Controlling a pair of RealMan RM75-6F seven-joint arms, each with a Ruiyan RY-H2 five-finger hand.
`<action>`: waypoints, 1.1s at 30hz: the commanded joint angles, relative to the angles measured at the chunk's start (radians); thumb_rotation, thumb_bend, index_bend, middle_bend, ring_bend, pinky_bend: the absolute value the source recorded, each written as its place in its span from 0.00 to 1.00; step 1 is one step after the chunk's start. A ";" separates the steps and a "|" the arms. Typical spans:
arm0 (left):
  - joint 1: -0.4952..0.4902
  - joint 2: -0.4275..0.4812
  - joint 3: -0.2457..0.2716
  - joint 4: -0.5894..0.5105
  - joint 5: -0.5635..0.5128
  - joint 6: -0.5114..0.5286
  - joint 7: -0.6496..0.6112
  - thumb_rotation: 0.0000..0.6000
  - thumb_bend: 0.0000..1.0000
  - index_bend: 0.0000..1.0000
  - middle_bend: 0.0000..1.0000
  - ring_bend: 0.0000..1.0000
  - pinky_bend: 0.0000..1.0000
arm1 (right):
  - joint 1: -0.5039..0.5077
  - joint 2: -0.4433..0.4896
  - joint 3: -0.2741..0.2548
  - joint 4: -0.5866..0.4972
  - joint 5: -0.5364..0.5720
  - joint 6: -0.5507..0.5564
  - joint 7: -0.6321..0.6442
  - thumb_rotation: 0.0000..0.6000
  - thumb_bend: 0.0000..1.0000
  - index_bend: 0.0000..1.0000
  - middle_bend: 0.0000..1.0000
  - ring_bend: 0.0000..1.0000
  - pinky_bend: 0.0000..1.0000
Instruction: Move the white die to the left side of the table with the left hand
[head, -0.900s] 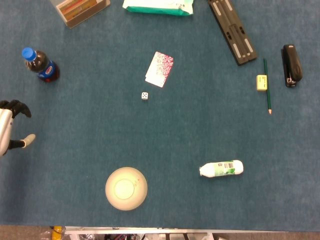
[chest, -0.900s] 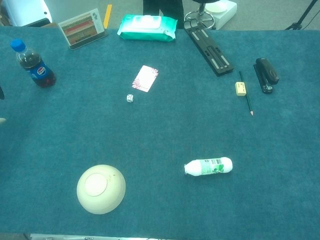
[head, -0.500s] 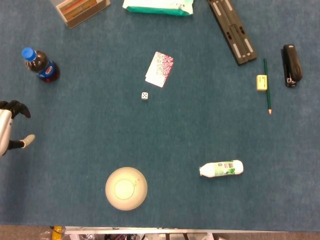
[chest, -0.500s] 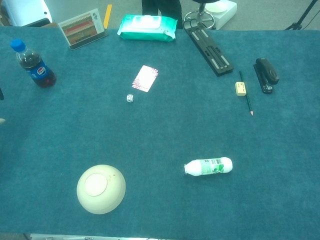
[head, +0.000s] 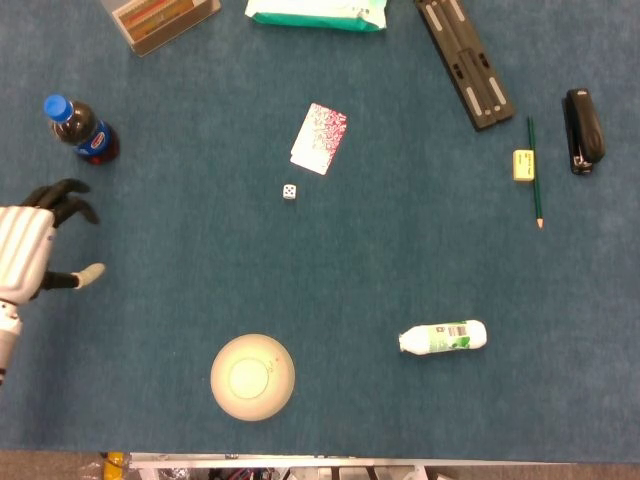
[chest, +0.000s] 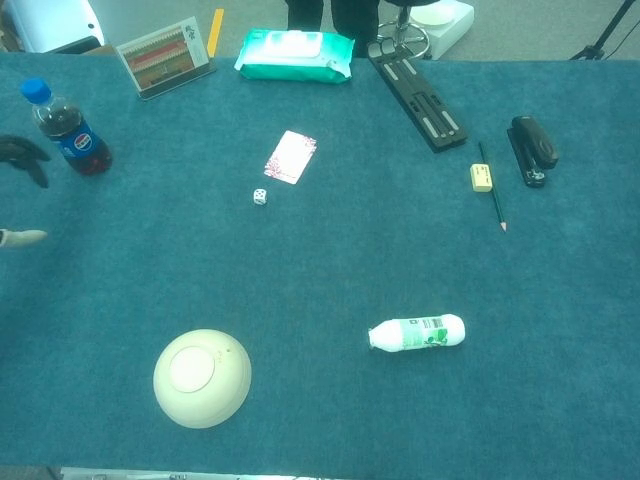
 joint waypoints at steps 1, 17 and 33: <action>-0.027 -0.014 0.005 0.006 0.021 -0.028 -0.012 1.00 0.00 0.41 0.19 0.20 0.46 | 0.026 0.003 0.014 -0.007 -0.006 -0.023 0.032 1.00 0.11 0.42 0.39 0.27 0.33; -0.218 -0.157 -0.033 0.107 0.062 -0.196 -0.084 1.00 0.00 0.40 0.15 0.15 0.39 | 0.123 0.038 0.080 -0.059 0.049 -0.100 0.011 1.00 0.11 0.36 0.41 0.30 0.33; -0.400 -0.296 -0.099 0.201 0.012 -0.333 0.037 1.00 0.00 0.41 0.13 0.12 0.28 | 0.136 0.070 0.078 -0.056 0.078 -0.110 0.025 1.00 0.11 0.36 0.41 0.30 0.33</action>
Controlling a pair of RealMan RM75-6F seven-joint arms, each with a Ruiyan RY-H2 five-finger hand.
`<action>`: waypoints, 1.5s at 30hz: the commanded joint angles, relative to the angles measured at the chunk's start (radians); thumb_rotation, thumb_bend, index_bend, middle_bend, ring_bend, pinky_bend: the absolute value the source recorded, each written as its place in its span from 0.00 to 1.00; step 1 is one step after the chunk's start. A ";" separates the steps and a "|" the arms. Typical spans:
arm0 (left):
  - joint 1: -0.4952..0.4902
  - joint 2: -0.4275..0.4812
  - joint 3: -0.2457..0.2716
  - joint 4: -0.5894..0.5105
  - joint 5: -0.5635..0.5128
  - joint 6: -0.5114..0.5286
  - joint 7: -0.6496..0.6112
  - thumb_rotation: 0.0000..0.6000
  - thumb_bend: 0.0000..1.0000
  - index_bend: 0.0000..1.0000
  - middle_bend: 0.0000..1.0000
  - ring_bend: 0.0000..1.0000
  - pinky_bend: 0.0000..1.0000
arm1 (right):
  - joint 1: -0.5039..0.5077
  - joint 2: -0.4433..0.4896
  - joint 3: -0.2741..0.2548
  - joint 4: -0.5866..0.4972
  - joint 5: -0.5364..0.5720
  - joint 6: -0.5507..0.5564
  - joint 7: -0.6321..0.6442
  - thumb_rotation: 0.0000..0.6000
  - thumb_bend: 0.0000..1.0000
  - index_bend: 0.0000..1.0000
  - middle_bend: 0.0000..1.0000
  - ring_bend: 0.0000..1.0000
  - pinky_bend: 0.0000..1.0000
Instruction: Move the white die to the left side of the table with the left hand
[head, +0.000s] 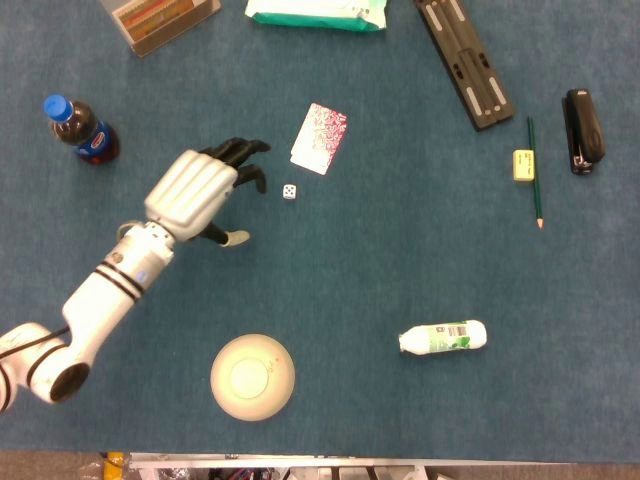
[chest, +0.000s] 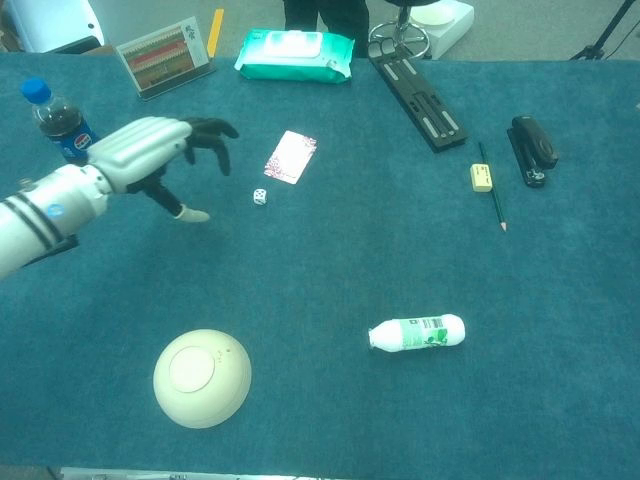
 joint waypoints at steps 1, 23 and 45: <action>-0.032 -0.035 -0.007 0.035 -0.007 -0.021 0.021 1.00 0.00 0.41 0.12 0.10 0.26 | -0.003 0.006 -0.003 -0.001 0.000 0.005 0.004 1.00 0.11 0.36 0.41 0.30 0.33; -0.177 -0.120 0.011 0.213 -0.041 -0.152 0.033 1.00 0.00 0.44 0.04 0.01 0.17 | -0.003 -0.001 -0.023 0.028 0.023 -0.004 0.015 1.00 0.11 0.36 0.41 0.30 0.33; -0.267 -0.160 -0.046 0.251 -0.262 -0.335 0.119 1.00 0.00 0.42 0.03 0.01 0.17 | -0.010 -0.011 -0.035 0.061 0.029 -0.001 0.044 1.00 0.11 0.36 0.41 0.30 0.33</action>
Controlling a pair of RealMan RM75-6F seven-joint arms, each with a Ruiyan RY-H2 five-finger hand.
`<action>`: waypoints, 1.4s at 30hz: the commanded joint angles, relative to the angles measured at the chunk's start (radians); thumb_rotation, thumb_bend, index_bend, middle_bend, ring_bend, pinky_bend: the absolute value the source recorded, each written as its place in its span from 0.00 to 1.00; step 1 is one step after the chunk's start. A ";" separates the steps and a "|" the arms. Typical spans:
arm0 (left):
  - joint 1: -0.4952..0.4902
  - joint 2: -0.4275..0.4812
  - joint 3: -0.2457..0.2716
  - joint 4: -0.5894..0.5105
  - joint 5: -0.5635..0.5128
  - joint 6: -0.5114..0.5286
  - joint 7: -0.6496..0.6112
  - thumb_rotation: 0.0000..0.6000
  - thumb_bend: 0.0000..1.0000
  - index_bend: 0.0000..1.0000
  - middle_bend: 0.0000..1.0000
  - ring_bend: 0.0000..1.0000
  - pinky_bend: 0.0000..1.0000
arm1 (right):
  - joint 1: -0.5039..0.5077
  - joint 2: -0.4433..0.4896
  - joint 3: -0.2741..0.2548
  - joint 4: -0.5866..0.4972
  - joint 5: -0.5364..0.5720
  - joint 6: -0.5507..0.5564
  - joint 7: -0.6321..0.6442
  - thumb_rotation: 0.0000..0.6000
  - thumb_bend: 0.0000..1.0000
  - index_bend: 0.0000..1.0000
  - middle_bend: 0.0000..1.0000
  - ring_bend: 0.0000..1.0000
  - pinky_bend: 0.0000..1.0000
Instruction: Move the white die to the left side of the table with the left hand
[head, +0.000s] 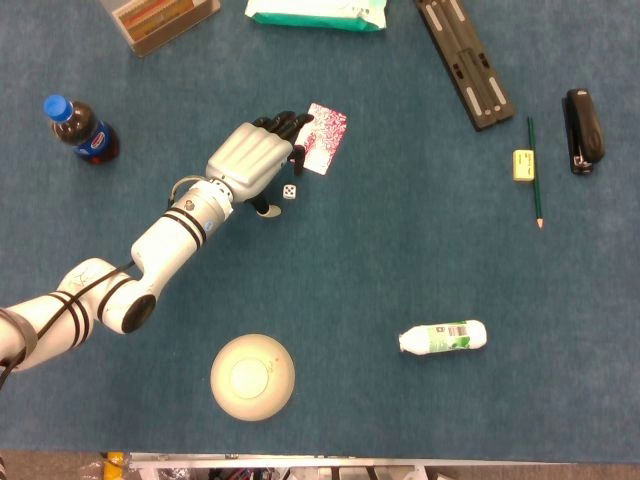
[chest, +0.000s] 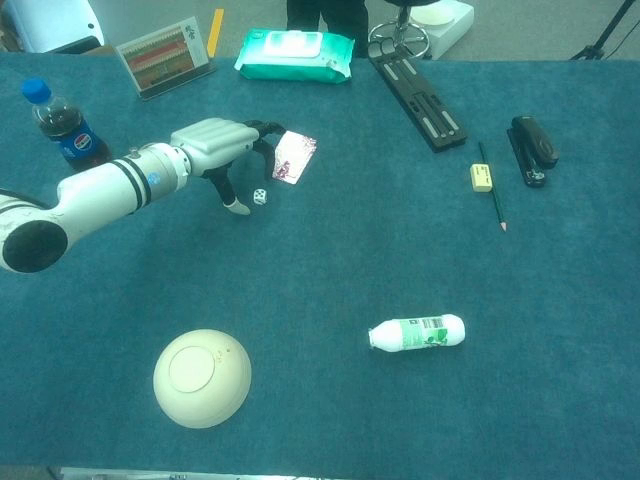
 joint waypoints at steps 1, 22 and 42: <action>-0.012 0.015 -0.016 -0.032 -0.074 -0.041 0.056 1.00 0.00 0.42 0.03 0.01 0.17 | -0.002 -0.001 -0.001 0.003 0.001 0.001 0.004 1.00 0.11 0.36 0.41 0.30 0.33; -0.069 0.023 -0.037 -0.129 -0.388 -0.041 0.226 1.00 0.00 0.47 0.03 0.01 0.18 | -0.008 -0.010 -0.006 0.031 0.000 0.005 0.028 1.00 0.11 0.36 0.41 0.30 0.33; -0.074 -0.029 -0.013 -0.065 -0.412 -0.018 0.232 1.00 0.00 0.51 0.04 0.01 0.18 | -0.015 -0.008 -0.009 0.041 0.007 0.003 0.039 1.00 0.11 0.36 0.41 0.30 0.33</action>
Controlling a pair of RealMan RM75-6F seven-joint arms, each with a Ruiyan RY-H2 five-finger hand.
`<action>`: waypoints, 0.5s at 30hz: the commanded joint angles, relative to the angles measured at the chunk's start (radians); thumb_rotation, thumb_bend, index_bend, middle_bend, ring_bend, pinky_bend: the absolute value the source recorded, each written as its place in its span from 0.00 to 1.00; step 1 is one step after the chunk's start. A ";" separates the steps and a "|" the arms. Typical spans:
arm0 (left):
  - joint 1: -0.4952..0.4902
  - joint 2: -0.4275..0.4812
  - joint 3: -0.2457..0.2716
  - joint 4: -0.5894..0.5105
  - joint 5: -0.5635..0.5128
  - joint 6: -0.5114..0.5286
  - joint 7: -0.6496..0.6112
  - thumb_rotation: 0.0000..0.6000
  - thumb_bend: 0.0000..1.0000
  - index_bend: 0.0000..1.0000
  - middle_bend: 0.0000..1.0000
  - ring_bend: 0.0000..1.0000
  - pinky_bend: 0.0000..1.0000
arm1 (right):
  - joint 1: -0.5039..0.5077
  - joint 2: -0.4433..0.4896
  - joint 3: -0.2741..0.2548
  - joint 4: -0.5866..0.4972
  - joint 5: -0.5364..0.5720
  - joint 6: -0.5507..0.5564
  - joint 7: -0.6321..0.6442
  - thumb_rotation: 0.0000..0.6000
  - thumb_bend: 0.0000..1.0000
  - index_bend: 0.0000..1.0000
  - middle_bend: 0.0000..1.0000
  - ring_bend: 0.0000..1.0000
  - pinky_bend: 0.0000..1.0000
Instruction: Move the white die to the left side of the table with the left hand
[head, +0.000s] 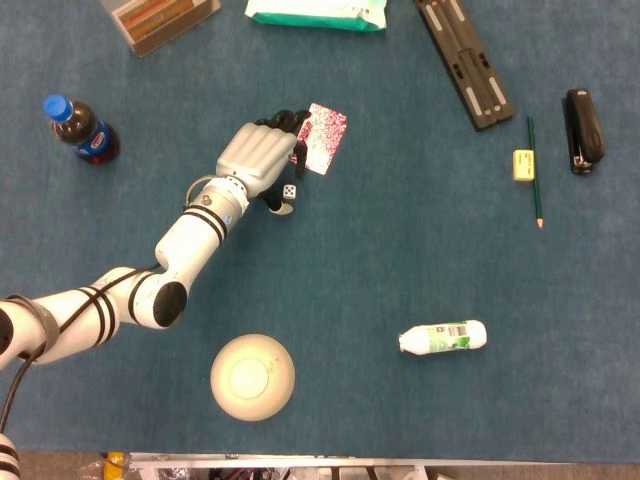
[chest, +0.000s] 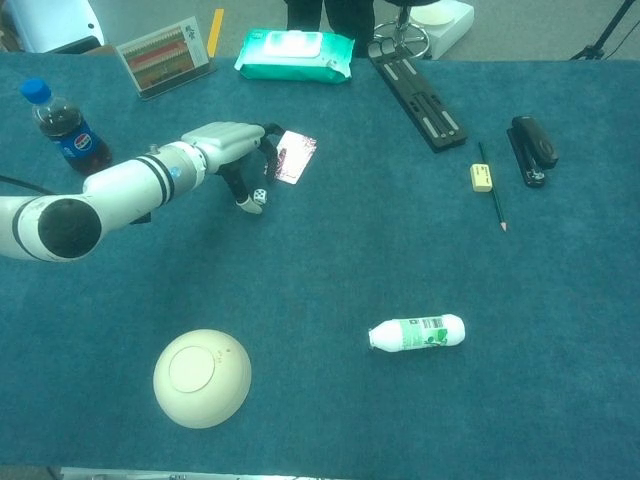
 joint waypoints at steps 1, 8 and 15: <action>-0.001 -0.003 0.002 0.005 0.000 -0.003 -0.001 1.00 0.00 0.51 0.04 0.01 0.18 | -0.001 0.001 0.001 0.000 0.001 0.001 0.000 1.00 0.11 0.36 0.41 0.30 0.33; -0.003 -0.008 0.002 0.022 -0.005 -0.012 -0.009 1.00 0.00 0.51 0.04 0.01 0.18 | -0.005 0.003 -0.001 0.001 0.003 0.002 0.001 1.00 0.11 0.36 0.41 0.30 0.33; -0.009 -0.012 0.002 0.033 -0.008 -0.024 -0.013 1.00 0.02 0.51 0.04 0.01 0.18 | -0.007 0.001 -0.001 0.007 0.006 0.000 0.007 1.00 0.11 0.36 0.41 0.30 0.33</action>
